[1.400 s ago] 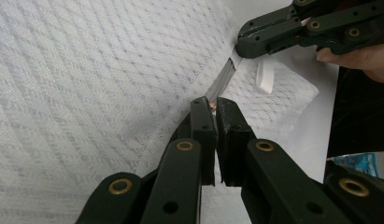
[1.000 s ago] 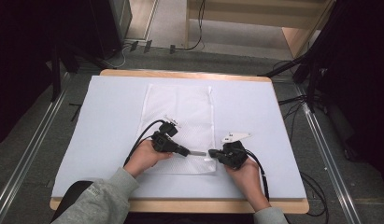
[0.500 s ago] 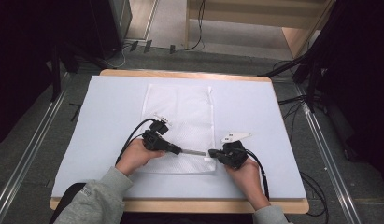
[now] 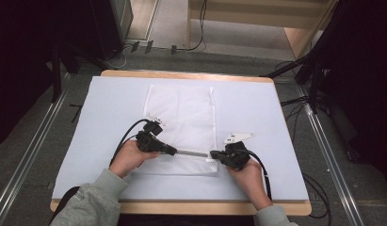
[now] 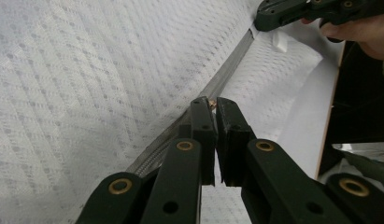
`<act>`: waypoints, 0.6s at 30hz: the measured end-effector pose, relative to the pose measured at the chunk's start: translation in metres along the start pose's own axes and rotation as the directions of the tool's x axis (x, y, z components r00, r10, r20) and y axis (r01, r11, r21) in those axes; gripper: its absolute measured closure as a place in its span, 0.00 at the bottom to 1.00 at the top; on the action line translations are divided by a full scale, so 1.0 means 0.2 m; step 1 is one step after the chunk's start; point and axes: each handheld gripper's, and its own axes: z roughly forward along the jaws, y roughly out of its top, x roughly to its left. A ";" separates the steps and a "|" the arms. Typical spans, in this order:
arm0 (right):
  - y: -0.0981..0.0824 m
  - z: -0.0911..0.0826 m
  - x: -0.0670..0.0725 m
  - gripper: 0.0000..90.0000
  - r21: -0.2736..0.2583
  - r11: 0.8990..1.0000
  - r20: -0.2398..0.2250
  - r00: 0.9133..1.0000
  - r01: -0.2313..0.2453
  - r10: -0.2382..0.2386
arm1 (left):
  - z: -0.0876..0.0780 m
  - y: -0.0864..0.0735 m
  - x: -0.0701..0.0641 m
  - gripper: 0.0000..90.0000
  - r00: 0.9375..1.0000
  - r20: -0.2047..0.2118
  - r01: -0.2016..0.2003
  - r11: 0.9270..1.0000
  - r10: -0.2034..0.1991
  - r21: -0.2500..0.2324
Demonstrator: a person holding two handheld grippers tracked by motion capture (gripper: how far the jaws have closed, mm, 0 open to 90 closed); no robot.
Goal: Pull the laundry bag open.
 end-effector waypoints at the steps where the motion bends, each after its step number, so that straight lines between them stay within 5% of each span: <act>1: 0.00 0.00 0.00 1.00 0.000 1.000 -0.001 1.000 0.000 0.000 | 0.00 0.00 0.01 0.98 1.000 0.003 0.001 1.000 -0.001 0.001; 18: 0.01 0.00 0.00 1.00 0.010 1.000 -0.002 1.000 0.011 -0.011 | -0.03 -0.03 0.04 0.98 1.000 0.001 0.023 1.000 -0.023 0.015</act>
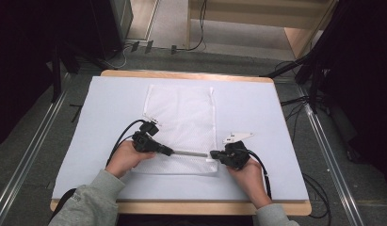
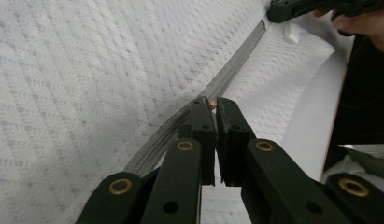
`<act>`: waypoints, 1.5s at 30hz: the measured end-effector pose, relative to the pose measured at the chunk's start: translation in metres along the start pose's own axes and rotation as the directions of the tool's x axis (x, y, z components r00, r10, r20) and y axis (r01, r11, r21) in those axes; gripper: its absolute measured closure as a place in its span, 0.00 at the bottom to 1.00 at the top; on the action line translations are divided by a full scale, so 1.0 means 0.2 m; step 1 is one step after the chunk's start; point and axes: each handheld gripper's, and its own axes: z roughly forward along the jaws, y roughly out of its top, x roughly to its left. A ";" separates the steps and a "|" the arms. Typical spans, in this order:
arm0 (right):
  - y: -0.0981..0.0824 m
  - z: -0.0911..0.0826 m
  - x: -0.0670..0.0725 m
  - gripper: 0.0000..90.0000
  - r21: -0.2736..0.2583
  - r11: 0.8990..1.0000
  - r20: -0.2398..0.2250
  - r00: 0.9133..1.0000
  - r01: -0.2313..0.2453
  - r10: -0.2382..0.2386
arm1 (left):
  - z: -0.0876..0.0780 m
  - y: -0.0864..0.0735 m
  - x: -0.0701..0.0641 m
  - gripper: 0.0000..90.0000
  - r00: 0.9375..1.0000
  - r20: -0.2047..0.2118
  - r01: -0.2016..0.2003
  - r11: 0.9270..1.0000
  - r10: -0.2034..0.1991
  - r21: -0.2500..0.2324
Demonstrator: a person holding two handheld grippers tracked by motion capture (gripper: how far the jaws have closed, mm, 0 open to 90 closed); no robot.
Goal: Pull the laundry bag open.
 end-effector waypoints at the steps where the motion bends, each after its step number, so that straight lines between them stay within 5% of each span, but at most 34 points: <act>1: 0.00 0.00 0.00 1.00 0.000 1.000 0.000 1.000 -0.001 0.001 | 0.00 0.00 0.00 0.98 1.000 -0.012 -0.001 1.000 0.001 0.002; 10: 0.00 0.00 0.00 1.00 0.001 1.000 -0.001 1.000 -0.001 0.001 | -0.08 -0.04 0.04 0.98 0.999 -0.026 0.037 0.999 -0.037 -0.006; 21: 0.00 0.00 0.00 1.00 0.005 1.000 -0.003 1.000 -0.007 0.007 | -0.15 -0.10 0.08 0.98 0.993 -0.110 0.048 0.999 -0.049 -0.010; 39: 0.01 0.00 -0.02 1.00 0.017 1.000 -0.033 0.999 0.000 0.001 | -0.34 -0.25 0.18 0.98 0.981 -0.138 0.129 0.989 -0.137 -0.068; 45: 0.02 0.00 -0.02 1.00 0.017 1.000 -0.031 0.999 0.016 -0.015 | -0.38 -0.29 0.19 0.98 0.981 -0.128 0.134 0.988 -0.143 -0.078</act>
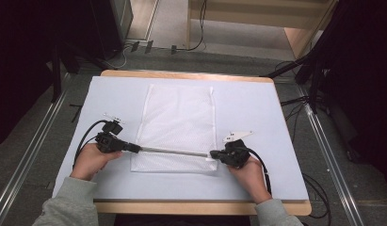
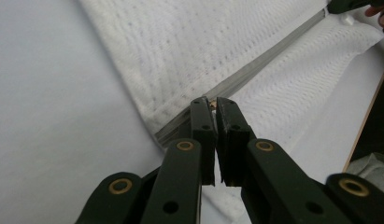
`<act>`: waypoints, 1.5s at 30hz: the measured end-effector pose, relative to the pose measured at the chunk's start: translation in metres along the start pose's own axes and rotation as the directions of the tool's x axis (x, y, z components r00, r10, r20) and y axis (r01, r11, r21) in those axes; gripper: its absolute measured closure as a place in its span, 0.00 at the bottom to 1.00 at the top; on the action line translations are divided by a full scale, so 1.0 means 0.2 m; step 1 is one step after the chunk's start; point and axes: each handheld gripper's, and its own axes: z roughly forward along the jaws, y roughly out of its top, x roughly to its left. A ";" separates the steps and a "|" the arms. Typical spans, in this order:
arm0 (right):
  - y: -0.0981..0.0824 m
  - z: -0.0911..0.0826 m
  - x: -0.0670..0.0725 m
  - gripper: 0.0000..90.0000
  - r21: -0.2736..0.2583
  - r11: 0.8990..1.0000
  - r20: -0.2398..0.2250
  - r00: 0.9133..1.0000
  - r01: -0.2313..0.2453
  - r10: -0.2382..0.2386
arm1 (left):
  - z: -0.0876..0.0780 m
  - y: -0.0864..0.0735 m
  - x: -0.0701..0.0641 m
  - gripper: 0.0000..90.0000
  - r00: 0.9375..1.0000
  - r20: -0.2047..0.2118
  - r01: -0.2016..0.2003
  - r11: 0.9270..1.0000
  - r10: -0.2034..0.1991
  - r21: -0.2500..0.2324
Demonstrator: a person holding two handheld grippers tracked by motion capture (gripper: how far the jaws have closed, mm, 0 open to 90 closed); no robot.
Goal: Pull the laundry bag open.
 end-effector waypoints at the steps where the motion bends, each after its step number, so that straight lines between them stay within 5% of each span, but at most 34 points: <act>1: 0.00 0.00 0.00 1.00 0.003 1.000 -0.001 1.000 -0.004 0.004 | -0.01 -0.01 0.01 0.98 1.000 -0.017 0.005 1.000 -0.005 -0.005; 4: 0.00 0.00 0.00 1.00 0.007 1.000 -0.001 1.000 -0.002 0.002 | -0.03 -0.03 0.03 0.98 1.000 -0.029 0.011 1.000 -0.011 -0.009; 5: 0.00 0.00 0.00 1.00 0.007 1.000 -0.002 1.000 -0.003 0.003 | -0.04 -0.04 0.04 0.98 1.000 -0.004 0.024 1.000 -0.024 -0.018; 7: 0.00 0.00 0.00 1.00 0.010 1.000 -0.003 1.000 0.000 0.000 | -0.07 -0.05 0.06 0.98 0.998 -0.043 0.033 0.999 -0.034 -0.022; 10: 0.01 0.00 0.00 1.00 0.009 1.000 -0.010 1.000 0.000 0.001 | -0.09 -0.08 0.09 0.98 0.998 -0.023 0.051 0.998 -0.052 -0.035; 22: 0.03 0.01 0.00 1.00 0.036 0.999 -0.011 1.000 -0.001 0.001 | -0.08 -0.12 0.07 0.97 0.999 -0.016 0.027 0.999 -0.028 -0.041; 26: 0.04 0.01 -0.01 1.00 0.043 0.999 -0.017 1.000 -0.020 0.021 | -0.08 -0.15 0.05 0.96 0.999 -0.034 -0.018 0.999 0.017 -0.050; 30: 0.05 0.01 -0.02 0.83 0.037 0.998 -0.062 0.996 -0.054 0.056 | -0.09 -0.15 0.05 0.82 0.998 -0.061 -0.027 0.996 0.022 -0.082; 38: 0.07 -0.01 -0.03 0.68 0.023 0.996 -0.062 0.994 -0.087 0.088 | -0.13 -0.15 0.08 0.50 0.996 -0.090 -0.038 0.983 0.022 -0.178; 45: 0.07 -0.04 -0.06 0.60 -0.011 0.994 -0.035 0.994 -0.105 0.104 | -0.15 -0.15 0.08 0.41 0.991 -0.125 -0.072 0.973 0.045 -0.221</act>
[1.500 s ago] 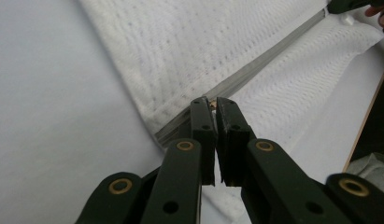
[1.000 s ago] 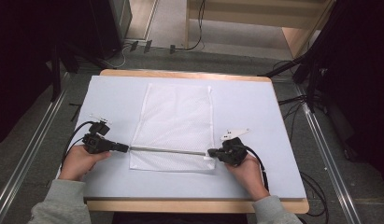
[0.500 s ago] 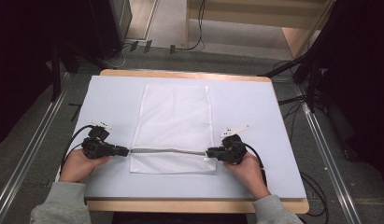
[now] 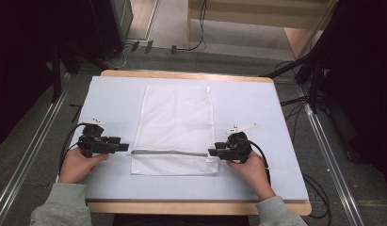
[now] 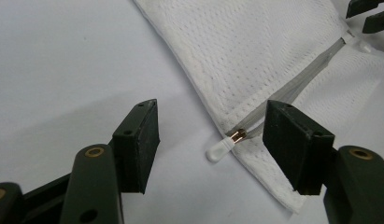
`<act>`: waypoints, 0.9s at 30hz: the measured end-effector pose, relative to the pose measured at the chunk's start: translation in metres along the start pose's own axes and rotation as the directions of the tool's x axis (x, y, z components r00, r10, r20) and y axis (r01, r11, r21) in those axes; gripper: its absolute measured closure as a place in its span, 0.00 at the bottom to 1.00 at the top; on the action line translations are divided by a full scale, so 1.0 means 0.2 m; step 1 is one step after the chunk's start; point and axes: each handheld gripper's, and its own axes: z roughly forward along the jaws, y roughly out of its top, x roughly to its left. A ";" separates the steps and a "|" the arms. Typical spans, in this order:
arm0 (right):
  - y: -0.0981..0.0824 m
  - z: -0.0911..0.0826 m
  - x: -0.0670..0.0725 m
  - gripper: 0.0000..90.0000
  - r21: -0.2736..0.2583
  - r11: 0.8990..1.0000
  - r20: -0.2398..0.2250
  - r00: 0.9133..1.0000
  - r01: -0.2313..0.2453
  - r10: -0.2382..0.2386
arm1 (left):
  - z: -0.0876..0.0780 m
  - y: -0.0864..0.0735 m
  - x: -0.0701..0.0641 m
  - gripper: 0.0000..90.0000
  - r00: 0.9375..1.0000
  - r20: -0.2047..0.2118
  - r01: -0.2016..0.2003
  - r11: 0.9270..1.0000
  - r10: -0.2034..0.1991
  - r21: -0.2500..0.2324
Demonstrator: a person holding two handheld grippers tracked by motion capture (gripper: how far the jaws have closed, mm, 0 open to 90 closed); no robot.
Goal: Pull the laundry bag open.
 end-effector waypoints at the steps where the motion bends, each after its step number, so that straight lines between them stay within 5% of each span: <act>1: 0.00 0.00 0.00 0.59 -0.008 1.000 0.002 1.000 0.000 0.000 | 0.00 0.00 0.00 0.41 1.000 -0.009 -0.004 1.000 0.004 -0.002; 27: -0.08 -0.17 -0.17 0.46 -0.096 0.993 0.148 0.986 -0.064 0.078 | 0.01 0.04 0.12 0.41 0.995 -0.082 0.061 0.998 -0.060 0.007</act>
